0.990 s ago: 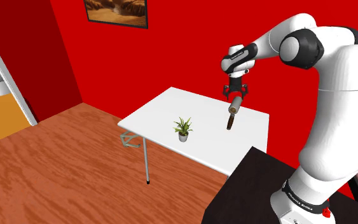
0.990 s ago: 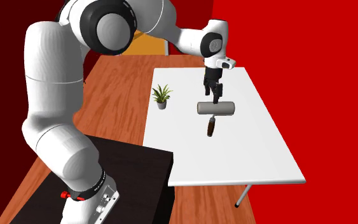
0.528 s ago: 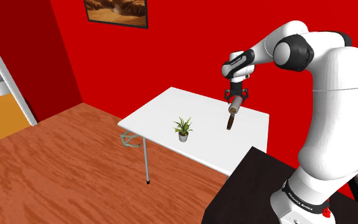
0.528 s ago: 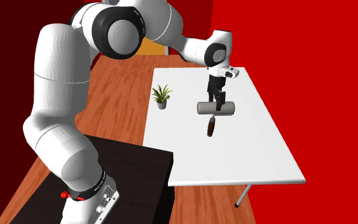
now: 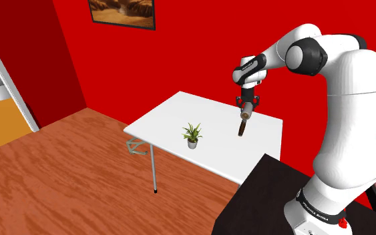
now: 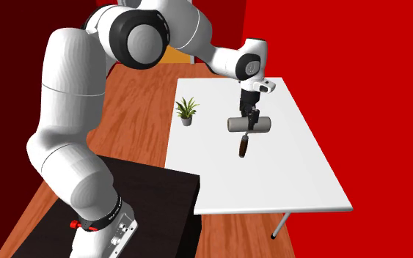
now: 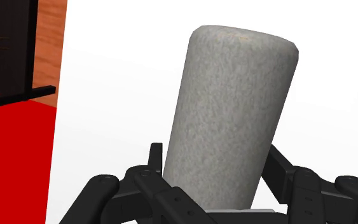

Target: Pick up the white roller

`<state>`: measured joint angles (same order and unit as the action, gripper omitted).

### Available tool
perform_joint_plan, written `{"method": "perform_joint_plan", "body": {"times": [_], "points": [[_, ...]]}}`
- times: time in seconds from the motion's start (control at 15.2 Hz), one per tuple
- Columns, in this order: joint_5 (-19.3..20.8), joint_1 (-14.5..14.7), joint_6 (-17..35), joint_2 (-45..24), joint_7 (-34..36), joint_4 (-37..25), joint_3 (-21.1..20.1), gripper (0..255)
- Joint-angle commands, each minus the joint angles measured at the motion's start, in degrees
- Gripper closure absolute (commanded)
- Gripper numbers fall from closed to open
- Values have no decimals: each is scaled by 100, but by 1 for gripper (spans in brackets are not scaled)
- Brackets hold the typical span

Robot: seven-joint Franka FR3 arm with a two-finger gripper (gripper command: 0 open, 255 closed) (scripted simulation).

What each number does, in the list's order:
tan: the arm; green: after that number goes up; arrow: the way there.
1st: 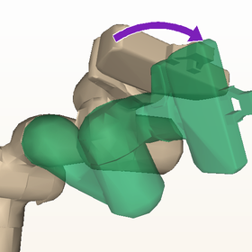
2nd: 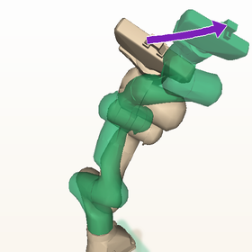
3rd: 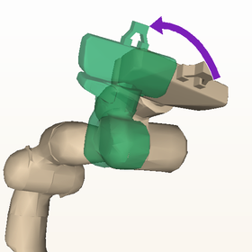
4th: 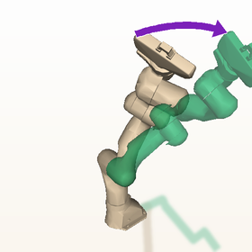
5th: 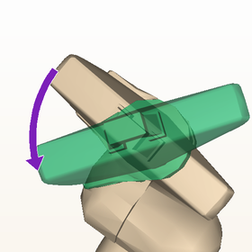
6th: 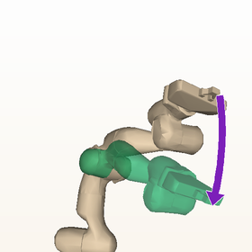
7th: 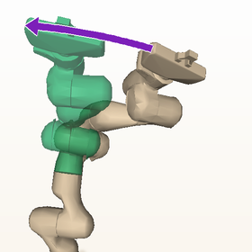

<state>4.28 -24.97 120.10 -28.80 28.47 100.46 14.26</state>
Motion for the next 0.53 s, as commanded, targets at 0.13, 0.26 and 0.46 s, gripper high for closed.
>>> {"method": "perform_joint_plan", "body": {"times": [0.13,0.26,0.46], "points": [[-2,-3,-3,-14,-3,-2,-1,255],[-1,3,2,-5,3,12,-2,255],[19,16,-174,124,-9,-38,12,255]]}}
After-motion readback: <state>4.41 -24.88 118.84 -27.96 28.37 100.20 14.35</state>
